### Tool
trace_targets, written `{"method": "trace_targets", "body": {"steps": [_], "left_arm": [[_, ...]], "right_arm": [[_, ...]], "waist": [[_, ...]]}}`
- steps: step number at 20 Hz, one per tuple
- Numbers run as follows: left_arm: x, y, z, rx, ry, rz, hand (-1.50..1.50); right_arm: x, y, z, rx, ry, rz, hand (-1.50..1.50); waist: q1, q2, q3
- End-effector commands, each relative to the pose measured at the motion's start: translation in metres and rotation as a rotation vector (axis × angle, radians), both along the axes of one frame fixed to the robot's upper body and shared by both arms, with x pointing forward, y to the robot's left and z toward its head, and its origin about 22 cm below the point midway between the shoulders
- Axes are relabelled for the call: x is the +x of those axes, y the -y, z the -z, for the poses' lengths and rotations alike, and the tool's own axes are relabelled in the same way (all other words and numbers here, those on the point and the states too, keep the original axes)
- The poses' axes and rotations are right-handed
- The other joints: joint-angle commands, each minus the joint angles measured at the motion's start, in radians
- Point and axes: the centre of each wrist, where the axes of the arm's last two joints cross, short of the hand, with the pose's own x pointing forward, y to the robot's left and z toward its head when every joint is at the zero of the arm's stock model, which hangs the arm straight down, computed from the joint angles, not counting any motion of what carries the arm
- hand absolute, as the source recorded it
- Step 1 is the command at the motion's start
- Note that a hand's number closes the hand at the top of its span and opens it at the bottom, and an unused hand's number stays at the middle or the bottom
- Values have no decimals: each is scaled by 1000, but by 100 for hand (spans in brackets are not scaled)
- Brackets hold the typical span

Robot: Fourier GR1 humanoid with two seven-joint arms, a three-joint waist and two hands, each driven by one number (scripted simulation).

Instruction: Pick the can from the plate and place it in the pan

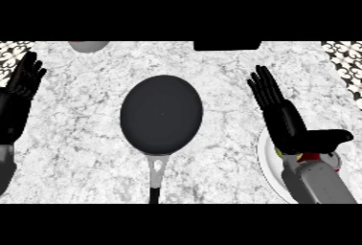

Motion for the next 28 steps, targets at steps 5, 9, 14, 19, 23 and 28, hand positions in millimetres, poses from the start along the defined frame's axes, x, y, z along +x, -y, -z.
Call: {"method": "trace_targets", "body": {"steps": [5,9,14,19,23,28], "left_arm": [[-25,-34,54,56,-297,-213,0],[-39,-44,73,42,-407,-271,0],[-39,-30,87,27,-453,-288,0],[-39,-29,94,36,-462,-281,0],[-29,-21,76,43,-471,-276,0],[-29,-28,82,36,-486,-291,0]], "right_arm": [[-9,15,-39,5,127,-619,-150],[9,87,-97,-539,378,-206,150],[-29,195,6,114,159,-182,-150],[-41,252,-15,-48,197,-350,-150],[-33,280,-75,-255,233,-343,-150],[-25,259,-128,-689,198,-386,-150]], "waist": [[40,17,-6],[-32,-14,-27],[7,23,-5],[20,15,-8],[32,13,-7],[36,13,-9]]}}
